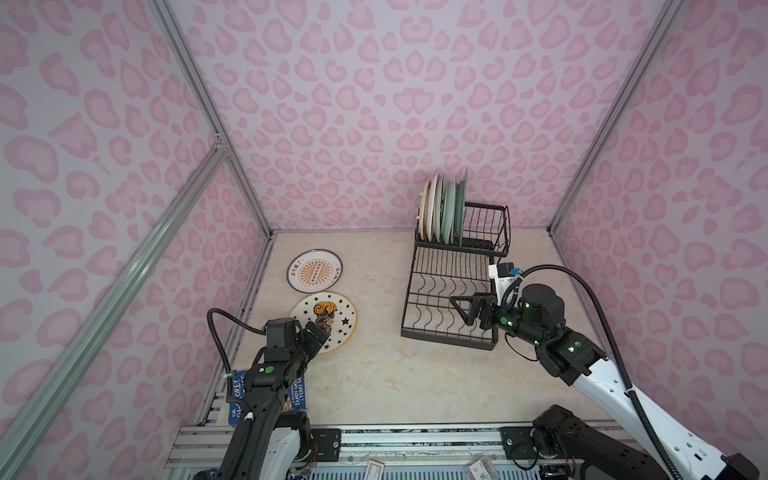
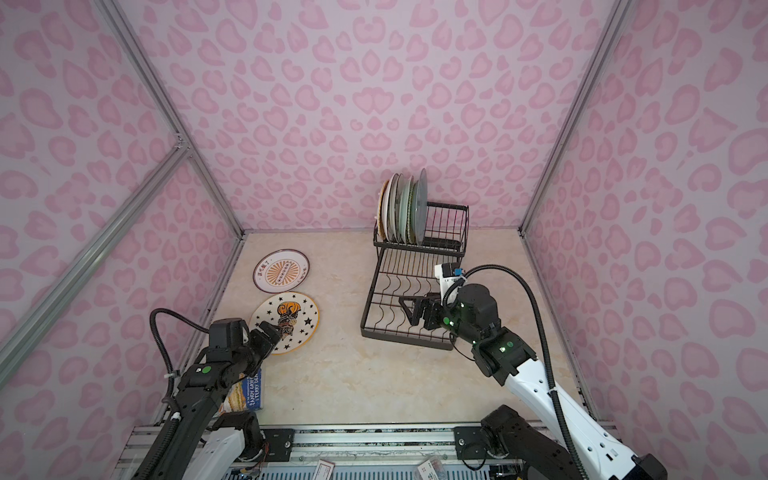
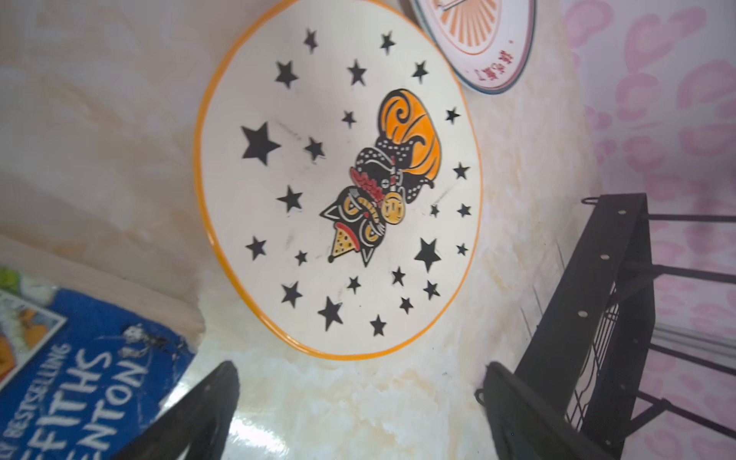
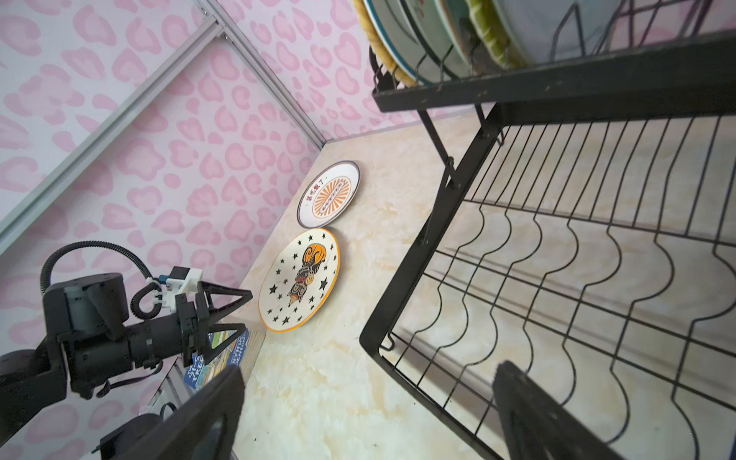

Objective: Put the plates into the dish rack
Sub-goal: 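Grasp the star plate's rim with the left gripper and tilt it up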

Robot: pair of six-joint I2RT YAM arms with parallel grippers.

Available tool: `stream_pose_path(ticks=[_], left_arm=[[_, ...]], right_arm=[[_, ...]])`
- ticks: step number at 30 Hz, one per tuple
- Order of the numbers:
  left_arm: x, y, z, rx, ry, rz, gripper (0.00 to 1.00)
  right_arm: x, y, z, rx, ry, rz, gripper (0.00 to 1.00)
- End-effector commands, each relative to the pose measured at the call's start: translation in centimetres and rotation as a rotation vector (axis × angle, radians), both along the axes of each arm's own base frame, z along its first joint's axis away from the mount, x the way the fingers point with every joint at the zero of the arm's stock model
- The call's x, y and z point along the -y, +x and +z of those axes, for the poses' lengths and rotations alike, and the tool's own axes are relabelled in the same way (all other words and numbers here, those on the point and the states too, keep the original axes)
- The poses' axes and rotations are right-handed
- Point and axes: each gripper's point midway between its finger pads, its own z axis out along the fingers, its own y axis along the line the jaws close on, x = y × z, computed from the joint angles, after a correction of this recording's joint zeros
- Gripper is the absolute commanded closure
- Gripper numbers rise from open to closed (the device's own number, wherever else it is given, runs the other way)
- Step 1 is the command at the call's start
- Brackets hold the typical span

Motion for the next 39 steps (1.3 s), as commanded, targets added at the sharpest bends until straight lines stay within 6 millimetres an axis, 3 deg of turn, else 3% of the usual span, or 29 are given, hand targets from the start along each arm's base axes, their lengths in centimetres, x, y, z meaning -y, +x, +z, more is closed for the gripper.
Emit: stream_pose_path(ticks=[1, 5, 9, 25, 33, 39], left_arm=[[0.0, 0.8, -0.3, 0.018, -0.066, 0.036, 0.0], [0.6, 1.2, -1.7, -0.015, -0.113, 0.024, 0.03], [1.3, 1.9, -1.9, -0.008, -0.153, 0.005, 0.09], [1.9, 2.5, -4.7, -0.01, -0.273, 0.176, 0.24], [1.5, 1.9, -6.5, -0.024, -0.344, 0.315, 0.34], [0.8, 1.0, -7.7, -0.035, -0.372, 0.416, 0.43]], right_arm=[[-0.5, 0.0, 0.5, 0.042, 0.017, 0.011, 0.03], [-0.5, -0.1, 0.1, 0.04, 0.025, 0.008, 0.03], [-0.7, -0.1, -0.2, 0.032, 0.037, 0.009, 0.03], [-2.2, -0.9, -0.7, 0.023, 0.025, 0.048, 0.03], [-4.3, -1.7, -2.1, 0.01, 0.013, 0.1, 0.03], [-4.7, -2.0, -2.3, 0.006, 0.02, 0.108, 0.03]])
